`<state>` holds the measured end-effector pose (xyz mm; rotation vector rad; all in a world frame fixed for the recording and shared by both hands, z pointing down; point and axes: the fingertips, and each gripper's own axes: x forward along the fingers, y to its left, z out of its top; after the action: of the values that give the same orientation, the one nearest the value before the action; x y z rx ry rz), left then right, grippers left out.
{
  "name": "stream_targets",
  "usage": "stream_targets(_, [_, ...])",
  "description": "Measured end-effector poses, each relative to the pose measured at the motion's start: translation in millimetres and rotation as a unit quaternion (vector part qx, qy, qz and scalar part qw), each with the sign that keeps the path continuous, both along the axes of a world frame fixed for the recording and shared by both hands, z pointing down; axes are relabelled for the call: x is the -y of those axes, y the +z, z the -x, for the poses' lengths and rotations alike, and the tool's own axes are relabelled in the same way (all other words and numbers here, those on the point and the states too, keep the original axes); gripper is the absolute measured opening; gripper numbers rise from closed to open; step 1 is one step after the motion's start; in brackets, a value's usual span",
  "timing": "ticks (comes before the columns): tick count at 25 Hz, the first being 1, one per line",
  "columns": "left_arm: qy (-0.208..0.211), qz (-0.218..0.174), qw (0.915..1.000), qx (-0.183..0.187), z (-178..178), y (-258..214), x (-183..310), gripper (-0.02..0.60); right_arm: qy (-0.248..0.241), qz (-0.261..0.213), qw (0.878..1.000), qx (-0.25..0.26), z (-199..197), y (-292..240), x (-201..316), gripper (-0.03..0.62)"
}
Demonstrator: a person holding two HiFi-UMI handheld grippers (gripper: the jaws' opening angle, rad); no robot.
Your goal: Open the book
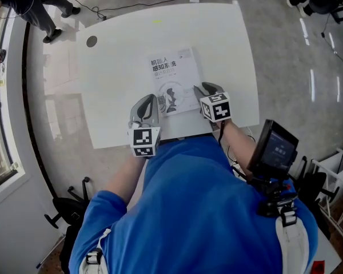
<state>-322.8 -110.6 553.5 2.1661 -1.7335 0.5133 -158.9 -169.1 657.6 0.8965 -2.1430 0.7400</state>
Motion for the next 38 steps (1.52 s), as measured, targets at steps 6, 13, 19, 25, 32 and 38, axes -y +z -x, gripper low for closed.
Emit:
stream_targets(6, [-0.009, -0.002, 1.0, 0.002, -3, -13, 3, 0.003, -0.019, 0.008, 1.0, -0.002, -2, -9, -1, 0.133])
stream_targets(13, [-0.018, 0.0, 0.9998, 0.002, 5, -10, 3, 0.003, -0.031, 0.002, 0.999, -0.03, 0, -9, 1, 0.124])
stream_targets(19, [-0.021, -0.001, 0.9998, 0.003, 4, -7, 3, 0.003, -0.038, -0.007, 0.998, -0.045, -3, -12, 3, 0.093])
stream_targets(25, [-0.027, -0.002, 0.9996, 0.004, 6, -2, 2, 0.003, -0.035, -0.011, 0.999, -0.031, -5, -19, 4, 0.043])
stream_targets(32, [-0.033, -0.006, 0.9994, 0.004, 7, 2, 2, 0.003, -0.032, 0.0, 0.999, 0.003, -1, -29, 3, 0.015])
stream_targets(38, [-0.04, -0.007, 0.9991, 0.007, 9, 3, -1, 0.003, -0.036, 0.009, 0.999, 0.028, 4, -31, 1, 0.012])
